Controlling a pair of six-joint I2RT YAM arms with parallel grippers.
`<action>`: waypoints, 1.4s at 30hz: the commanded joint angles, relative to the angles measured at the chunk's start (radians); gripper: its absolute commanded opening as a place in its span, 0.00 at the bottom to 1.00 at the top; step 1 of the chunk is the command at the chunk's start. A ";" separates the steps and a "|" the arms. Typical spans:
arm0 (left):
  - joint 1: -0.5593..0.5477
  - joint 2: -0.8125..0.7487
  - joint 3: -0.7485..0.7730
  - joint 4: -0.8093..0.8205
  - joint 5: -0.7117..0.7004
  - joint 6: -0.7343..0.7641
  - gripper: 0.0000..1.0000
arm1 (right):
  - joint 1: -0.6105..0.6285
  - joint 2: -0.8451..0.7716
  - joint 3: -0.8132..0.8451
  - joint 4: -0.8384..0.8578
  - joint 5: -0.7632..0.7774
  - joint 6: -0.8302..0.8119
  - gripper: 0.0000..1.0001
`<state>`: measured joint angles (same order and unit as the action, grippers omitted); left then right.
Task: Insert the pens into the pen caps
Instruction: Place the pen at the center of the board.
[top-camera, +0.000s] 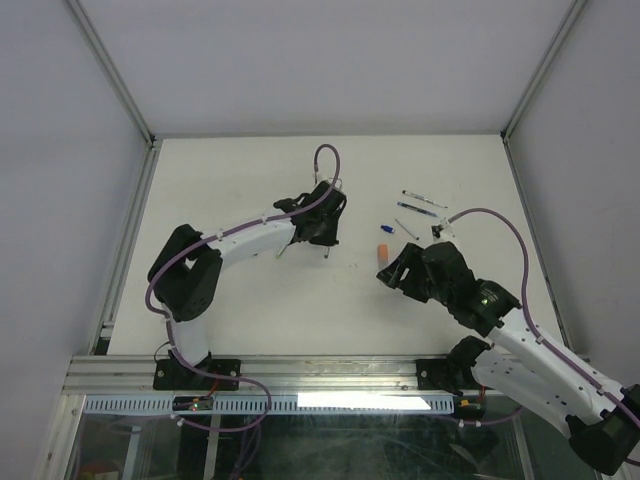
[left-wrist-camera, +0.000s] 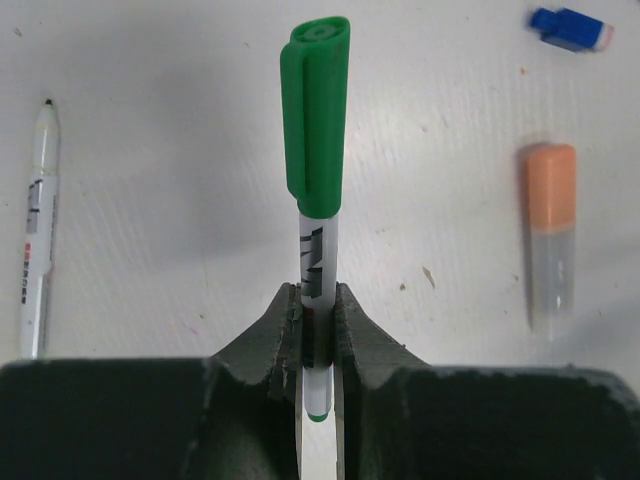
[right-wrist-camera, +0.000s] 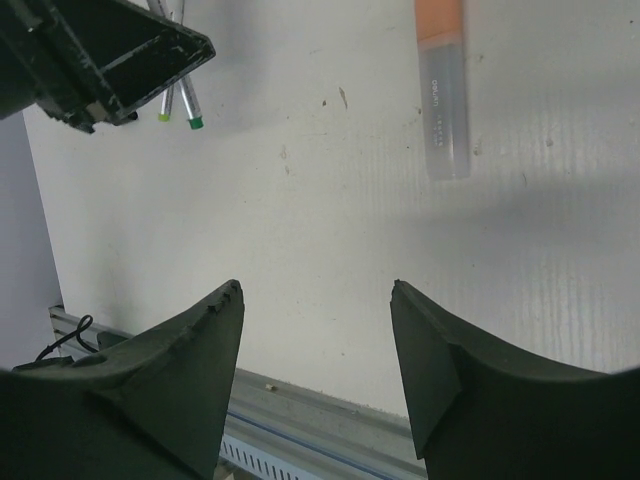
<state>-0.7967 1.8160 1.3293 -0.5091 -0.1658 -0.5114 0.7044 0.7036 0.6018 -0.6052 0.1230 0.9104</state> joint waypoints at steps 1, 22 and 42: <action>0.032 0.072 0.104 -0.050 -0.051 -0.005 0.00 | -0.003 -0.016 0.012 0.001 -0.018 0.002 0.63; 0.084 0.202 0.124 -0.103 -0.107 -0.038 0.24 | -0.003 -0.022 -0.021 0.005 -0.045 0.007 0.63; 0.117 -0.025 0.085 -0.103 -0.159 0.109 0.36 | -0.003 -0.027 -0.006 -0.023 -0.038 -0.010 0.63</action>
<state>-0.7086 1.9186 1.4200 -0.6304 -0.2760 -0.4801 0.7044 0.6853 0.5739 -0.6392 0.0898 0.9100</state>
